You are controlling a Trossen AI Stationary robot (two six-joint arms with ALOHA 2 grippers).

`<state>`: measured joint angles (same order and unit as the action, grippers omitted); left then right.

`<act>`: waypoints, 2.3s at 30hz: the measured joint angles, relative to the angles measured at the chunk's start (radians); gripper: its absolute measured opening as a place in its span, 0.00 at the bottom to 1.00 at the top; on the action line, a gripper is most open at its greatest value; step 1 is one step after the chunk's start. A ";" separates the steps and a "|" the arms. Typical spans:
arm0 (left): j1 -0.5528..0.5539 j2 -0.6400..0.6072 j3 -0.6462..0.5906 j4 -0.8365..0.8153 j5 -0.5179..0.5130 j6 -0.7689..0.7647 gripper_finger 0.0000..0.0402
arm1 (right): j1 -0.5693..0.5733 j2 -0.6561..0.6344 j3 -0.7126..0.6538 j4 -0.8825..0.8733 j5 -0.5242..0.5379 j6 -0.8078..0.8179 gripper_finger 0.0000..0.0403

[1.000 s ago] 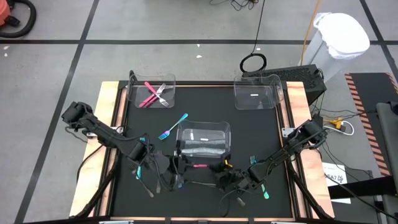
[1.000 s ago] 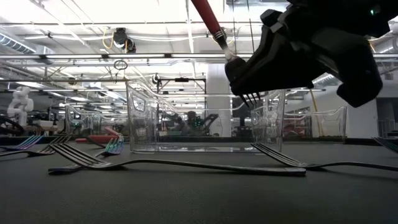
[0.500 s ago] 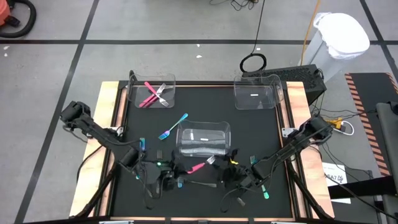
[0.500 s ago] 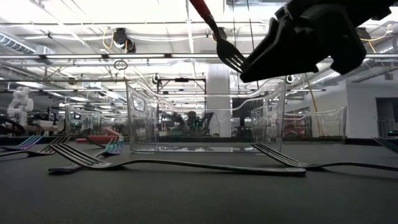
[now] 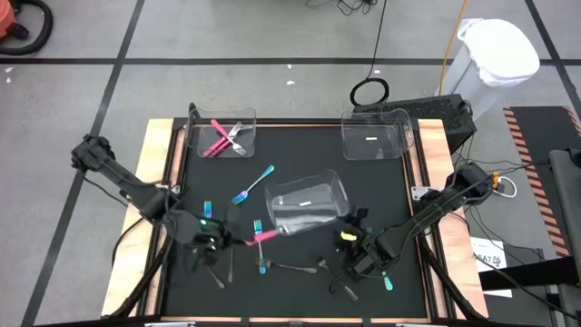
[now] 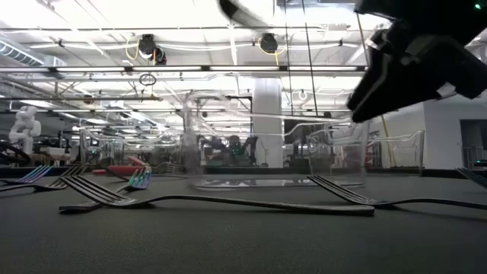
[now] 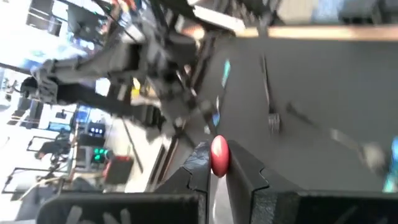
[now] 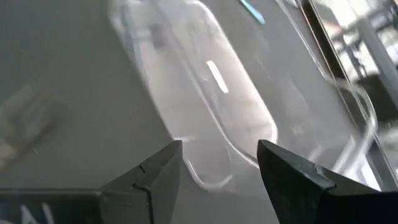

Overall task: Sort silverware by color (type)
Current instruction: Put the pink fork into the left transparent bin

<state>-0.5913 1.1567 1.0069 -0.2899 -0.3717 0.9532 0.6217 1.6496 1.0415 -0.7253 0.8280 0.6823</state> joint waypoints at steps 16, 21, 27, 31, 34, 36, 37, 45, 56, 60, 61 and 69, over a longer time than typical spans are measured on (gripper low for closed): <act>0.070 -0.324 0.001 -0.232 -0.143 0.175 0.06 | 0.007 -0.067 -0.002 -0.124 0.008 0.041 0.50; 0.146 -0.415 0.001 -0.284 -0.051 0.185 0.06 | 0.007 -0.067 -0.002 -0.132 0.009 0.028 0.50; 0.266 -0.474 0.001 -0.324 -0.010 0.156 0.06 | 0.008 -0.067 -0.002 -0.145 0.011 0.004 0.50; 0.343 -0.468 0.001 -0.371 -0.001 0.138 0.06 | 0.008 -0.067 -0.002 -0.146 0.015 -0.021 0.50; 0.409 -0.454 0.001 -0.405 0.001 0.099 0.06 | 0.009 -0.067 -0.002 -0.146 0.040 -0.026 0.50; 0.452 -0.444 0.001 -0.424 0.001 0.067 0.06 | 0.009 -0.067 -0.002 -0.145 0.042 -0.028 0.50; 0.473 -0.441 0.001 -0.433 0.001 0.052 0.06 | 0.008 -0.067 -0.002 -0.144 0.042 -0.028 0.50; 0.577 -0.445 -0.031 -0.448 0.034 0.028 0.06 | 0.009 -0.067 -0.002 -0.144 0.042 -0.031 0.50; 0.762 -0.480 -0.166 -0.344 0.099 0.100 0.06 | 0.009 -0.067 -0.002 -0.142 0.089 -0.049 0.50; 0.860 -0.479 -0.180 -0.333 0.168 0.112 0.06 | 0.008 -0.067 -0.002 -0.137 0.090 -0.048 0.50; 0.887 -0.479 -0.186 -0.324 0.185 0.123 0.06 | 0.008 -0.067 -0.002 -0.132 0.090 -0.048 0.50; 1.097 -0.455 -0.253 -0.298 0.304 0.206 0.06 | 0.008 -0.067 -0.002 -0.116 0.090 -0.046 0.50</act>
<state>0.5058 0.7022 0.7543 -0.5879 -0.0682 1.1589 0.6300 1.5822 1.0397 -0.8413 0.9176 0.6366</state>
